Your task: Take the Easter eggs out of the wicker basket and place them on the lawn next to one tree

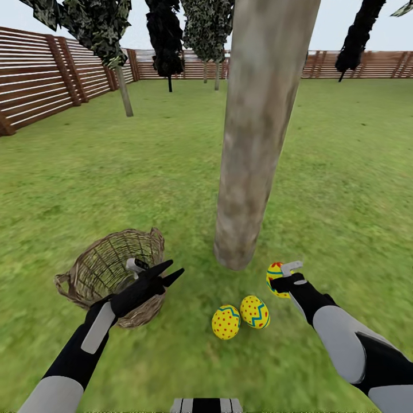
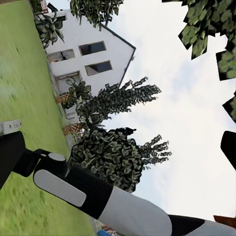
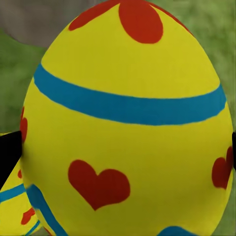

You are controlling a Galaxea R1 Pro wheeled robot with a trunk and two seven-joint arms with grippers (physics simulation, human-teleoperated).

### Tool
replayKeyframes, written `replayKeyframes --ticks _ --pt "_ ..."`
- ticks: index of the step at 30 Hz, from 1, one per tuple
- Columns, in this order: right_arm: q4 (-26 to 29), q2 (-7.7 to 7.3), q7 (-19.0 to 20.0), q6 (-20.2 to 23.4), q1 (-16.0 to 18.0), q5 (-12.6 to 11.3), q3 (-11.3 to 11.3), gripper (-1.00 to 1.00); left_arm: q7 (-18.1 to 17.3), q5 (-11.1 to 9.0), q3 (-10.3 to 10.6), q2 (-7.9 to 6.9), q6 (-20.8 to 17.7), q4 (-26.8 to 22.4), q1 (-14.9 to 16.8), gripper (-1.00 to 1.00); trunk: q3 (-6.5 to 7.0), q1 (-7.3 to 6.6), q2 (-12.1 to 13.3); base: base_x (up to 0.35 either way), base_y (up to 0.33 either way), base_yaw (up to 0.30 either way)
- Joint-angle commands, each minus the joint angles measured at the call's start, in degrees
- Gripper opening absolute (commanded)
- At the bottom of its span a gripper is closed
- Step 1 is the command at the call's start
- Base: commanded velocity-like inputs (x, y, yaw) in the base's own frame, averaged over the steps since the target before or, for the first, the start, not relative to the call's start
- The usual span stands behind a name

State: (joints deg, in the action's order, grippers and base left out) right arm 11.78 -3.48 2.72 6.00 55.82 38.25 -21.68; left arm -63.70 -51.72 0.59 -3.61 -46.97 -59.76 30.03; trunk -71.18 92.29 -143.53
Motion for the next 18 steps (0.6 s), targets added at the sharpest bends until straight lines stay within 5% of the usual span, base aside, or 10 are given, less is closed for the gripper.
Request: replayKeyframes --ticks 1,4,8,13,18 --pt "0.14 0.00 0.23 0.04 0.00 0.49 -0.47 -1.00 0.03 -0.31 0.06 -0.01 -0.40 0.00 0.03 1.00 -0.27 0.01 -0.03 0.000 0.000 0.000" --pt "0.24 -0.08 -0.08 -0.03 -0.01 0.43 -0.47 -1.00 0.06 -0.31 0.10 0.00 -0.40 0.00 0.03 1.00 -0.93 0.09 -0.07 0.000 0.000 0.000" --pt "0.18 0.00 -5.26 -0.02 -0.01 0.02 -0.47 -1.00 0.06 -0.31 0.12 0.00 -0.40 0.01 0.03 1.00 -1.82 0.19 -0.13 0.000 0.000 0.000" --pt "0.24 0.05 -5.70 -0.06 -0.02 0.09 -0.47 -1.00 -0.02 -0.37 0.12 0.00 -0.41 0.07 0.03 1.00 -1.82 0.19 -0.13 0.000 -0.002 0.000" --pt "0.21 0.26 -5.71 -0.03 -0.01 0.56 -0.47 -1.00 -0.02 -0.31 0.12 0.08 -0.40 0.08 0.03 1.00 -1.82 0.19 -0.13 0.000 -0.252 0.000"
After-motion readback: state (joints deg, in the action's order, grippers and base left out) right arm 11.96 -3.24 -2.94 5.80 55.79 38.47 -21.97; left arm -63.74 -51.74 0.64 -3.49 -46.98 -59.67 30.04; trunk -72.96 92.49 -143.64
